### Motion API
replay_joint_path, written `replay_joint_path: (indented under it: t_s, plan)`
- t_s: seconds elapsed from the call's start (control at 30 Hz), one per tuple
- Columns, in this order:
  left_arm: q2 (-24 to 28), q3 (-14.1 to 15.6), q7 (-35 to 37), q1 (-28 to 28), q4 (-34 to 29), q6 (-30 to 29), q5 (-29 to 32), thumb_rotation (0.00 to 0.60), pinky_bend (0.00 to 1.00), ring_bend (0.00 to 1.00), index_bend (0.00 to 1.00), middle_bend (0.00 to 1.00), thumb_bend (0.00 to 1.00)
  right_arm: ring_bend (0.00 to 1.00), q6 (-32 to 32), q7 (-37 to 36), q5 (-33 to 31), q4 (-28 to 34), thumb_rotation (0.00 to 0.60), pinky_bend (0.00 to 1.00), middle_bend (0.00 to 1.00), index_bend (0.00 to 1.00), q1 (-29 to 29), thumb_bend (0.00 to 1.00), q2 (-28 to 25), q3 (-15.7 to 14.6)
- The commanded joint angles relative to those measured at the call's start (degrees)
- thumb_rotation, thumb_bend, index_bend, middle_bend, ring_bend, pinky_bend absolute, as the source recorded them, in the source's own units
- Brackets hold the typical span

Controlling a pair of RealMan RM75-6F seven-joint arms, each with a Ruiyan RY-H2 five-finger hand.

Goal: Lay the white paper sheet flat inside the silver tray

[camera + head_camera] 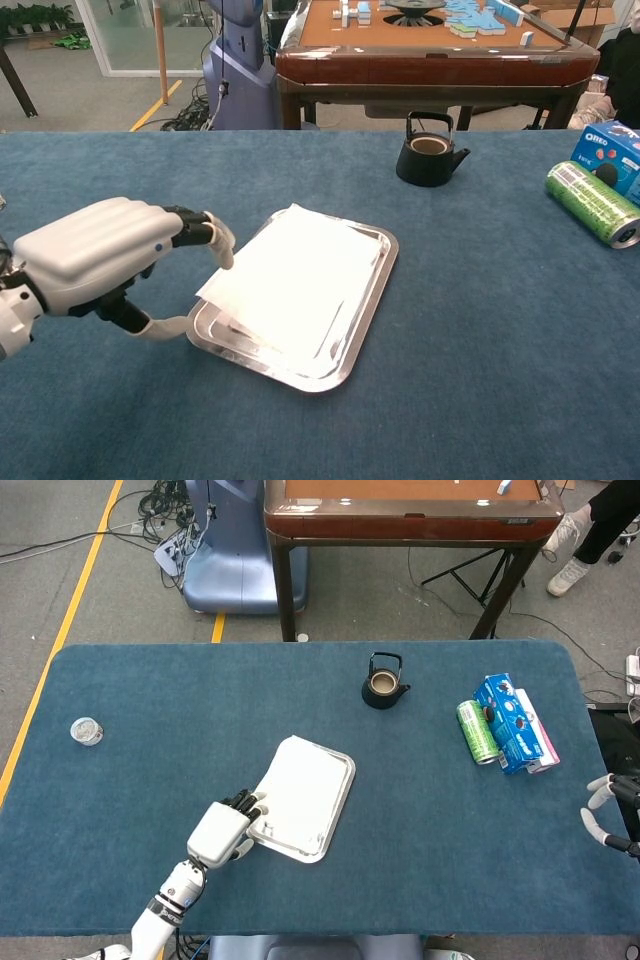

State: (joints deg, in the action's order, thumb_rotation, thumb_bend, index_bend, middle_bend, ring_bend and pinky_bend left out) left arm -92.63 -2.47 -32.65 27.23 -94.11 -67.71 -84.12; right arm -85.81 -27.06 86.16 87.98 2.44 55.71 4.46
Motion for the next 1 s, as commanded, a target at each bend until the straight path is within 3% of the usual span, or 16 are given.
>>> replay_joint_path:
  t_s: [0.03,0.07,0.2,0.3,0.5,0.77,1.0]
  plan:
    - [3.29,-0.33,-3.04,1.34,-3.38,3.24,2.6,0.6,0.91,0.65,0.25,0.77,0.25,0.3,0.12,0.26,0.03,0.06,0.6,0.16,0.43,0.57,0.07,0.33,0.06,-0.03]
    - [4.0,-0.34,-3.73,1.78,-4.19,4.06,3.1,0.6,0.96,0.72,0.25,0.85,0.27,0.3,0.16,0.37,0.02,0.08,0.6,0.16,0.43,0.57,0.08,0.33,0.08,-0.04]
    - [5.52,-0.57,-4.66,3.04,-6.22,6.42,4.99,0.6,1.0,0.86,0.24,1.0,0.41,0.3,0.21,0.59,0.08,0.17,0.6,0.16,0.43,0.57,0.12,0.33,0.11,-0.07]
    - [6.49,-0.96,-5.66,4.32,-7.51,8.5,7.0,0.6,1.0,0.92,0.23,1.0,0.5,0.3,0.27,0.58,0.06,0.15,0.6,0.16,0.43,0.57,0.14,0.33,0.1,-0.07]
    - [7.66,-2.45,-10.32,7.13,-10.59,11.35,13.56,0.6,1.0,0.95,0.22,1.0,0.57,0.3,0.39,0.46,-0.2,0.08,0.6,0.16,0.43,0.57,0.15,0.33,0.05,0.02]
    - [6.8,-3.39,-18.08,11.72,-12.53,12.73,23.89,0.6,1.0,0.94,0.22,1.0,0.59,0.3,0.25,0.13,-0.24,0.03,0.6,0.16,0.43,0.57,0.01,0.33,-0.1,0.03]
    - [6.24,-3.46,-17.86,15.62,-10.21,15.39,28.96,0.6,1.0,0.94,0.22,1.0,0.59,0.3,0.18,-0.49,-0.54,-0.14,0.6,0.16,0.43,0.57,-0.09,0.33,-0.2,0.2]
